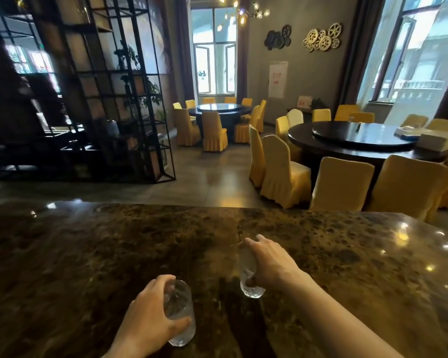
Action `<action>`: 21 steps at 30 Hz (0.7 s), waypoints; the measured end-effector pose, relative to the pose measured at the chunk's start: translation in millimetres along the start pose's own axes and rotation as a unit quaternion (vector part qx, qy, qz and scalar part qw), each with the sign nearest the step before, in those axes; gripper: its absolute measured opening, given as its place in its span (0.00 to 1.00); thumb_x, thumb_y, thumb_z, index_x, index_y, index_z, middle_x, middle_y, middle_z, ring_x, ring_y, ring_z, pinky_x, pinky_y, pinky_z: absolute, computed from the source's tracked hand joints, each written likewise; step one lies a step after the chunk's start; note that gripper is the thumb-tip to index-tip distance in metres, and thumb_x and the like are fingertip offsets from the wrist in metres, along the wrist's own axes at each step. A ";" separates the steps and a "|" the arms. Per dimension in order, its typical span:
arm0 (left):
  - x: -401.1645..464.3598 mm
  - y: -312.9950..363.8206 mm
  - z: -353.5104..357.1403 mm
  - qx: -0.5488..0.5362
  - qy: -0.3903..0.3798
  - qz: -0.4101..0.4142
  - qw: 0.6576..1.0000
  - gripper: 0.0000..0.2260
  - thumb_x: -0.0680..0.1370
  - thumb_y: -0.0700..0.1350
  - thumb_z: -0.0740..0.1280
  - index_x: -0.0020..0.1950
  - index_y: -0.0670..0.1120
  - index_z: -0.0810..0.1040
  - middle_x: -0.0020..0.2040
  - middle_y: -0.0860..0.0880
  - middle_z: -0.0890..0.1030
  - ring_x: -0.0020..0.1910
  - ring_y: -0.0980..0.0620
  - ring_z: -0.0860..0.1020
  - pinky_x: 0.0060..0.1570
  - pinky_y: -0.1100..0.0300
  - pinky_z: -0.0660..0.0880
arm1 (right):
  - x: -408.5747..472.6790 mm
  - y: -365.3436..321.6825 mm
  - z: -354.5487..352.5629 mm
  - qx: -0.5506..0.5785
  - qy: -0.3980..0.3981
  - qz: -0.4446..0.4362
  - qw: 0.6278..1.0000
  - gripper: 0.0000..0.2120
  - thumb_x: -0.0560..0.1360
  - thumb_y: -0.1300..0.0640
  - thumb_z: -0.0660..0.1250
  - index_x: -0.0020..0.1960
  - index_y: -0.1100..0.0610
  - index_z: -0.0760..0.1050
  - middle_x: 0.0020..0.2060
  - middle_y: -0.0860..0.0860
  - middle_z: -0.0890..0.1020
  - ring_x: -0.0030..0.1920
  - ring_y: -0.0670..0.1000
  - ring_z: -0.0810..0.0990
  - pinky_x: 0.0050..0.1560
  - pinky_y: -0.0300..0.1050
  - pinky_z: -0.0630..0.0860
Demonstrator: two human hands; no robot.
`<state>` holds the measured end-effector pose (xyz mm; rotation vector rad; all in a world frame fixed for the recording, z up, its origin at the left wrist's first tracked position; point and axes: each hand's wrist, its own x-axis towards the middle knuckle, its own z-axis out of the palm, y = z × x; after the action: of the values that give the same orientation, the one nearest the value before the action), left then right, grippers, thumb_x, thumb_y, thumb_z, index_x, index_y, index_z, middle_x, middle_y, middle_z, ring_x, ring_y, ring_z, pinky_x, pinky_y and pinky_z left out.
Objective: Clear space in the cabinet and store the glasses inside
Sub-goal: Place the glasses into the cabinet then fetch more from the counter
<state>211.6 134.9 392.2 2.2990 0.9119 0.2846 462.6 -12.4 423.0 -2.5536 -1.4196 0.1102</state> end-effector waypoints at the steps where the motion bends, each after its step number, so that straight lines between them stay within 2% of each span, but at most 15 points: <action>1: -3.3 -2.9 -3.1 0.005 0.003 0.012 1.000 0.43 0.55 0.66 0.79 0.66 0.62 0.68 0.57 0.63 0.75 0.54 0.63 0.77 0.58 0.62 0.76 | -14.6 -7.2 -4.4 -0.001 0.004 0.003 1.000 0.41 0.61 0.45 0.82 0.70 0.46 0.68 0.56 0.48 0.74 0.55 0.52 0.76 0.50 0.44 0.77; 8: -49.8 -24.6 -30.3 0.020 0.002 0.116 0.993 0.40 0.61 0.59 0.82 0.68 0.54 0.70 0.59 0.58 0.76 0.55 0.59 0.77 0.57 0.60 0.77 | -125.9 -88.0 -14.5 -0.036 0.019 0.061 0.997 0.39 0.61 0.45 0.82 0.68 0.46 0.69 0.55 0.49 0.74 0.54 0.54 0.78 0.46 0.45 0.75; 12: -90.2 -42.6 -42.6 0.010 -0.017 0.171 0.985 0.38 0.62 0.58 0.82 0.68 0.55 0.71 0.58 0.59 0.76 0.56 0.58 0.76 0.57 0.59 0.78 | -185.7 -137.5 -6.7 -0.024 0.020 0.097 0.995 0.39 0.61 0.45 0.82 0.68 0.46 0.69 0.54 0.48 0.74 0.54 0.54 0.78 0.50 0.48 0.78; 15: -124.5 -57.9 -48.7 0.010 -0.034 0.182 0.983 0.38 0.62 0.59 0.81 0.67 0.56 0.70 0.58 0.59 0.75 0.56 0.58 0.76 0.57 0.59 0.77 | -228.2 -167.9 2.5 -0.014 -0.002 0.116 0.993 0.40 0.60 0.43 0.82 0.68 0.43 0.69 0.54 0.47 0.74 0.53 0.52 0.77 0.52 0.50 0.79; 21: -184.8 -85.6 -38.7 0.033 -0.048 0.191 0.980 0.38 0.63 0.61 0.80 0.68 0.57 0.68 0.61 0.59 0.74 0.58 0.59 0.75 0.55 0.63 0.75 | -294.7 -195.2 36.7 -0.008 -0.022 0.116 0.993 0.34 0.61 0.42 0.81 0.63 0.39 0.69 0.50 0.43 0.71 0.48 0.47 0.75 0.44 0.43 0.77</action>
<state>13.7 76.1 373.6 2.5172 0.4320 0.3062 137.8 -156.6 419.4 -2.7366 -1.1371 0.1921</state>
